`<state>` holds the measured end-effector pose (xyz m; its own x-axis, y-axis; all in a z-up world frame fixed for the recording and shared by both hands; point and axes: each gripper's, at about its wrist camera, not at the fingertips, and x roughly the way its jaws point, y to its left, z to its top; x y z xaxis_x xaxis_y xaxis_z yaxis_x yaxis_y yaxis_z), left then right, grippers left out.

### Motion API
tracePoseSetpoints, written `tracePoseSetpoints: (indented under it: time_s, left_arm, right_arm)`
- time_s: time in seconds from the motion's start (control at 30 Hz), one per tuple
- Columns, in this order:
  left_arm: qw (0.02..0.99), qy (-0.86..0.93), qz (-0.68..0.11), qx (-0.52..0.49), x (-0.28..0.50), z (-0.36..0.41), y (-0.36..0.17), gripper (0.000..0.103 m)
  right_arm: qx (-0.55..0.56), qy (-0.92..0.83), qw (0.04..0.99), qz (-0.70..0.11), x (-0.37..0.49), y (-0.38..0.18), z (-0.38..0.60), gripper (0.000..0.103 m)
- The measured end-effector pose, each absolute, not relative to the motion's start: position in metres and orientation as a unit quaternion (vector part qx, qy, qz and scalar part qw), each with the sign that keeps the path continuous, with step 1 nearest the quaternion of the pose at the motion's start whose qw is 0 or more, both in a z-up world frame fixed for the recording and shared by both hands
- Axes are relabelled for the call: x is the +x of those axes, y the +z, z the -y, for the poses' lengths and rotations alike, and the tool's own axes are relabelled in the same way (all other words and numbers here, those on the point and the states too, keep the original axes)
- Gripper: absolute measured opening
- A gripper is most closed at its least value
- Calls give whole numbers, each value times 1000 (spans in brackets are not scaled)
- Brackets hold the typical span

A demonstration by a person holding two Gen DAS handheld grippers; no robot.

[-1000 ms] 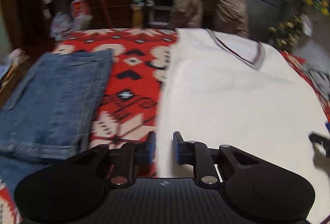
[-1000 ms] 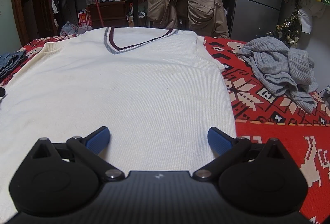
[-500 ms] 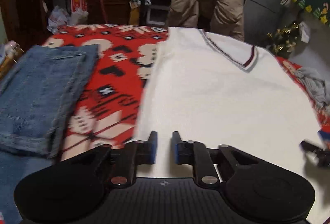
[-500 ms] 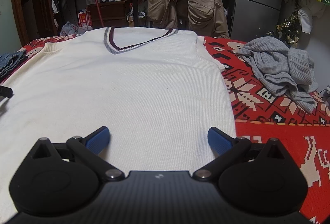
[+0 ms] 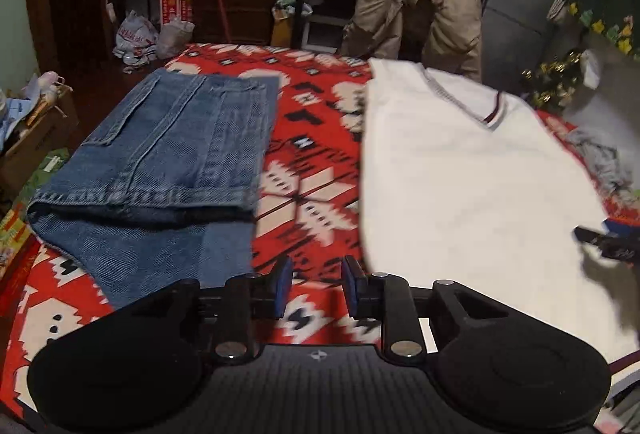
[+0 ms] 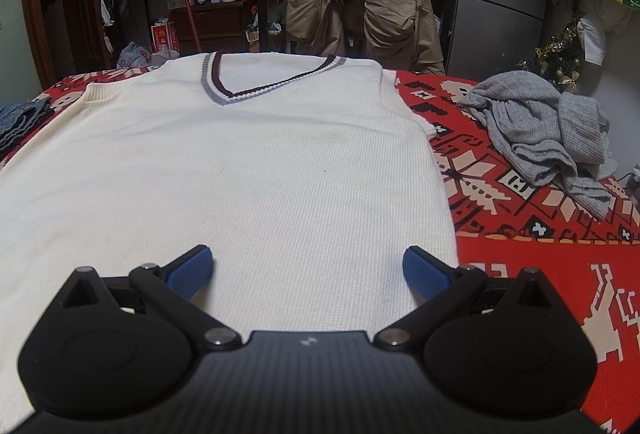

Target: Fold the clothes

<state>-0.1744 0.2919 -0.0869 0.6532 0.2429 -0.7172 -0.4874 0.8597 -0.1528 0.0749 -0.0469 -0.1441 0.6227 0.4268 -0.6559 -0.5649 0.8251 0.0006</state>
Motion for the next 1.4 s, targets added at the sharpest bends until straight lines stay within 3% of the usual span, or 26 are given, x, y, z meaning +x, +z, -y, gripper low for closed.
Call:
tracePoseSetpoints:
  time_s: [0.17, 0.4, 0.63, 0.87, 0.97, 1.1, 1.2, 1.3, 1.33, 1.37, 1.4]
  left_arm:
    - [904, 178, -344, -180, -143, -266, -76, 25]
    - [901, 136, -385, -149, -87, -234, -114, 27]
    - [906, 151, -388, -78, -96, -230, -120, 30]
    - [902, 149, -398, -81, -144, -246, -116, 28]
    - [893, 157, -413, -81, -154, -244, -115, 32]
    - [901, 150, -392, -110, -170, -239, -100, 20]
    - [917, 122, -364, -112, -171, -226, -81, 19]
    - [924, 75, -354, -119, -155, -208, -74, 20]
    - [925, 70, -356, -112, -150, -202, -77, 19]
    - [925, 69, -359, -107, -146, -196, -80, 19]
    - [923, 68, -365, -103, -144, -194, -85, 16]
  right_arm:
    - [-103, 277, 895, -334, 75, -144, 47, 102]
    - [-104, 273, 896, -334, 77, -145, 45, 102]
    - [-108, 282, 891, -338, 75, -144, 48, 102]
    - [-127, 311, 877, -343, 34, -141, 95, 102]
    - [-117, 306, 875, -358, 12, -138, 122, 102]
    - [-87, 282, 872, -390, -7, -126, 148, 102]
    - [-57, 292, 877, -377, -19, -109, 153, 101]
    - [-90, 310, 873, -366, -23, -106, 127, 84]
    - [-101, 315, 870, -365, -24, -107, 117, 72]
    - [-112, 321, 867, -365, -25, -108, 107, 53]
    - [-121, 319, 864, -371, -26, -112, 101, 44]
